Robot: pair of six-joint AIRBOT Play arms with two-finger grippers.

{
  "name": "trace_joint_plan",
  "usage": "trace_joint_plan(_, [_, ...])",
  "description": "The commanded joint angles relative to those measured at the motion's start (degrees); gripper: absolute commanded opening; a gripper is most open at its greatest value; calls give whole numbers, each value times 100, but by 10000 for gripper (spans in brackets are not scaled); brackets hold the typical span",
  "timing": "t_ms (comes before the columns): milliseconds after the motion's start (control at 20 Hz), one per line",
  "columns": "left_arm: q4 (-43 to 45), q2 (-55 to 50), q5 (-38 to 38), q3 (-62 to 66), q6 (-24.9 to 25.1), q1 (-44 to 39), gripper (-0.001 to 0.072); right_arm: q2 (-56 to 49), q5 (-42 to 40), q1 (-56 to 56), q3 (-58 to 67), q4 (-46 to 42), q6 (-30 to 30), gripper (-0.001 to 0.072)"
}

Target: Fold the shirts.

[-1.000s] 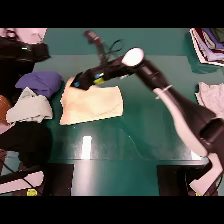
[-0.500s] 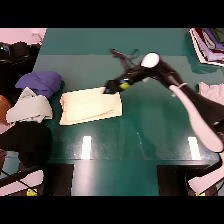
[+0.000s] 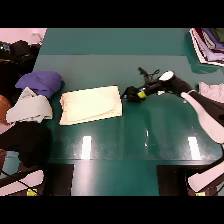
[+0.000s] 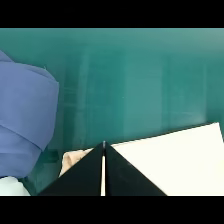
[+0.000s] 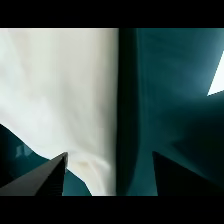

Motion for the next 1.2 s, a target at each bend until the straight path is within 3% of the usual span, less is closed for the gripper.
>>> trace_joint_plan(0, [-105, 4, -4, -2, 0, 4, 29, -772, -22, 516, 713, 643, -37, 609])
trace_joint_plan(50, [-153, 4, -13, -2, 0, 4, 29, -984, 7, 682, 988, 695, -37, 562])
trace_joint_plan(100, [-214, 4, -15, -9, 0, 4, 29, -1187, 52, 841, 1285, 688, -37, 468])
trace_joint_plan(250, [-317, 2, -22, -74, 0, -42, 28, -1440, 85, 1137, 1895, 369, -39, 108])
trace_joint_plan(300, [-302, 4, 2, -116, 0, -125, 28, -1416, 92, 1163, 2022, 120, -39, 19])
trace_joint_plan(650, [-243, -2, 92, -168, 107, -1294, 28, -249, 350, -70, 2205, -1257, 332, 19])
trace_joint_plan(950, [-256, -2, 96, -168, 103, -1982, 28, 1023, 866, -2544, 2205, -2505, 824, 19])
trace_joint_plan(1150, [-310, -2, 96, -168, 7, -2041, 28, 1320, 833, -4378, 2205, -2551, 1008, 19])
